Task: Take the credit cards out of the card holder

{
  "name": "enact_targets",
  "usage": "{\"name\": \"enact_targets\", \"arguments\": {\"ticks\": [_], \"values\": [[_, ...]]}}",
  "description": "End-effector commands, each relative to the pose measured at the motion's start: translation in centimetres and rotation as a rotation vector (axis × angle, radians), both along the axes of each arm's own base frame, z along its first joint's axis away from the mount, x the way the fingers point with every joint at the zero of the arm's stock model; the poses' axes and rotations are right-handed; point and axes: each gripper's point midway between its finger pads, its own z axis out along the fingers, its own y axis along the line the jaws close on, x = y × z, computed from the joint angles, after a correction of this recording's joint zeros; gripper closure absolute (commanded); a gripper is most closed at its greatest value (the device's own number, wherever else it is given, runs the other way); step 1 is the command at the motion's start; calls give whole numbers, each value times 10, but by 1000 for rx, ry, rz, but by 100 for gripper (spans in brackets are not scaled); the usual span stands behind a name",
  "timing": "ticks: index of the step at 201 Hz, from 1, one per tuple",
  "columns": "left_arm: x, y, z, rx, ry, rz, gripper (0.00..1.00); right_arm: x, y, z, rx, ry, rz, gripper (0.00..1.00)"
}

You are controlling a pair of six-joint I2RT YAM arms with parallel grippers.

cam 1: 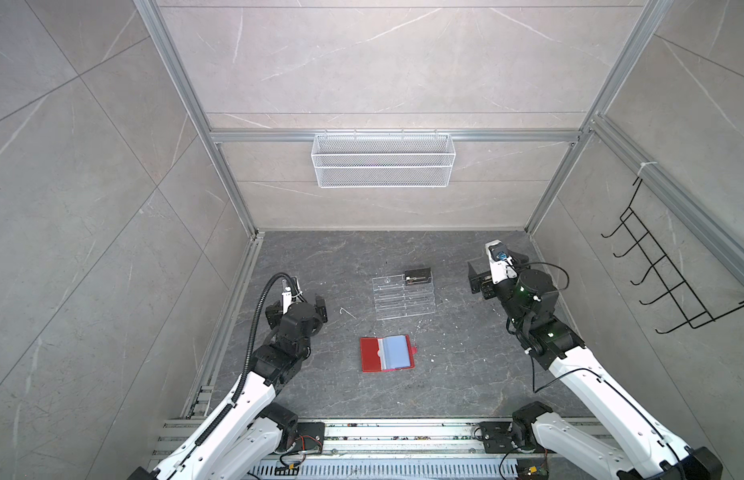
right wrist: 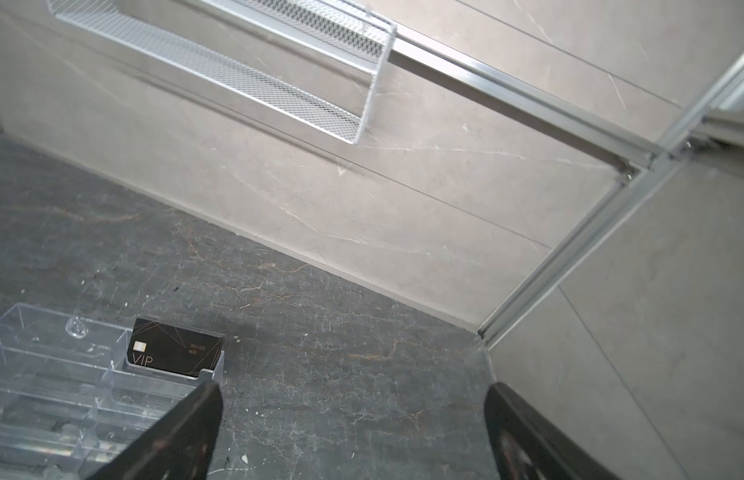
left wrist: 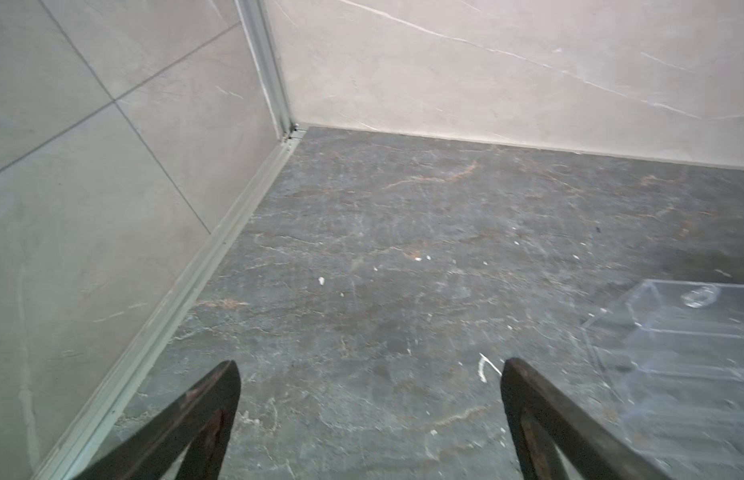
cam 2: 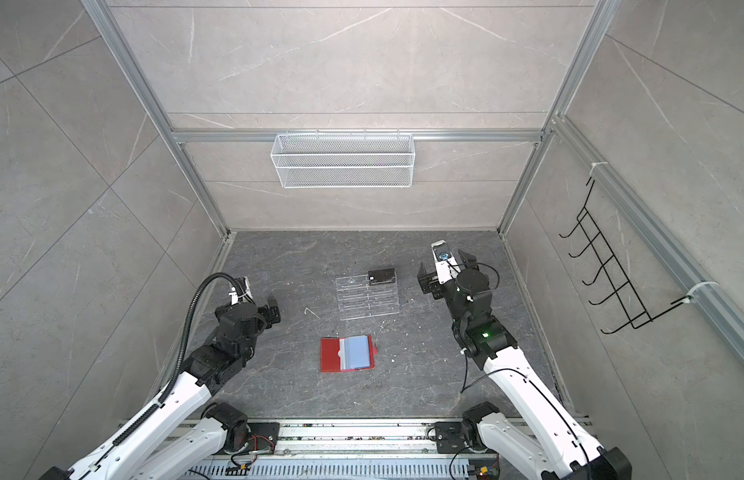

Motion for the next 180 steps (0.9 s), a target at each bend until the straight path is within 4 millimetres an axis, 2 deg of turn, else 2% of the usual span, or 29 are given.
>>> {"name": "enact_targets", "arguments": {"ticks": [1,44,77,115,153,180], "values": [[11,17,14,50,-132,79,0,-11,-13,-8,162,1,-69,0],[20,41,-19,99,-120,136,0,-24,-34,-44,213,27,-170,0],[30,55,-55,82,-71,160,0,-20,-48,-63,236,-6,-266,0],[36,64,-82,124,-27,154,0,-15,-57,-101,200,-12,-325,0],[48,67,-82,75,-85,96,0,-7,-54,-139,171,-7,-318,0],[62,66,-86,50,-61,41,0,1,-46,-153,192,-14,-275,0]]}}
